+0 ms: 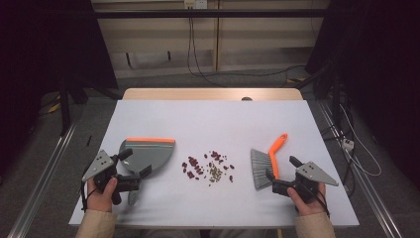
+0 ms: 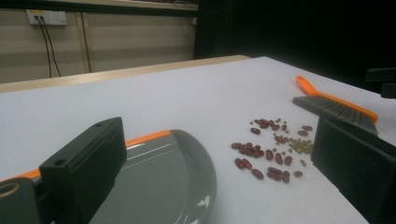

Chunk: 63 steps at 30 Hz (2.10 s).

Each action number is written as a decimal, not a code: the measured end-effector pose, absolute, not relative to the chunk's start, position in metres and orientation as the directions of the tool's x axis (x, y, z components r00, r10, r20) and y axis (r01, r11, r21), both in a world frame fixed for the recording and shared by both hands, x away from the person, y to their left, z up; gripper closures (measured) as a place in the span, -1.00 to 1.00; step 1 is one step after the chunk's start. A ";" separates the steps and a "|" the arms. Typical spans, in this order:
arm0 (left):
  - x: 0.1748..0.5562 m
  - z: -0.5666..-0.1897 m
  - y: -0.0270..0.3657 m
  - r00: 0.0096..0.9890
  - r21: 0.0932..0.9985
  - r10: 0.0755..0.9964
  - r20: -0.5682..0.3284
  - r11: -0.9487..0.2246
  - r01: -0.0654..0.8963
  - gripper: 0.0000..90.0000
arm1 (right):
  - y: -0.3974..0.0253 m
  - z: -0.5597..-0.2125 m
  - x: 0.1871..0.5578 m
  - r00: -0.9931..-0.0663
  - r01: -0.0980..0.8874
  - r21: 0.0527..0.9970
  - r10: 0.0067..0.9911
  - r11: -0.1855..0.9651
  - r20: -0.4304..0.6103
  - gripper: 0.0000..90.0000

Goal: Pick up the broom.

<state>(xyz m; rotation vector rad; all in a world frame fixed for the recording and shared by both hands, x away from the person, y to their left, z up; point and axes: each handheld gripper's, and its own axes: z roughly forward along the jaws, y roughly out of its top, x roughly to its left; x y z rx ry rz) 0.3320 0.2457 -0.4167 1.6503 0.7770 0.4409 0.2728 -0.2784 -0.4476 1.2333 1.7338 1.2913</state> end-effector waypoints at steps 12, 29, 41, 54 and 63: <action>0.332 -0.417 0.246 0.705 0.964 0.700 -0.117 -0.090 0.250 -0.93 | -0.280 -0.443 0.283 -0.340 0.338 0.937 0.940 0.085 0.037 -0.90; 0.330 -0.416 0.248 0.697 0.965 0.709 -0.106 -0.097 0.246 -0.93 | -0.310 -0.441 0.344 -0.178 0.545 0.834 0.960 -0.088 0.218 -0.77; 0.330 -0.416 0.247 0.701 0.965 0.706 -0.103 -0.100 0.243 -0.93 | -0.301 -0.457 0.379 -0.110 0.674 0.729 0.959 -0.122 0.263 -0.59; 0.330 -0.417 0.245 0.708 0.963 0.701 -0.093 -0.116 0.242 -0.93 | -0.296 -0.460 0.389 -0.095 0.697 0.704 0.955 -0.137 0.280 -0.33; 0.331 -0.418 0.245 0.707 0.962 0.701 -0.093 -0.121 0.246 -0.93 | -0.291 -0.455 0.403 -0.124 0.735 0.676 0.967 -0.062 0.223 -0.09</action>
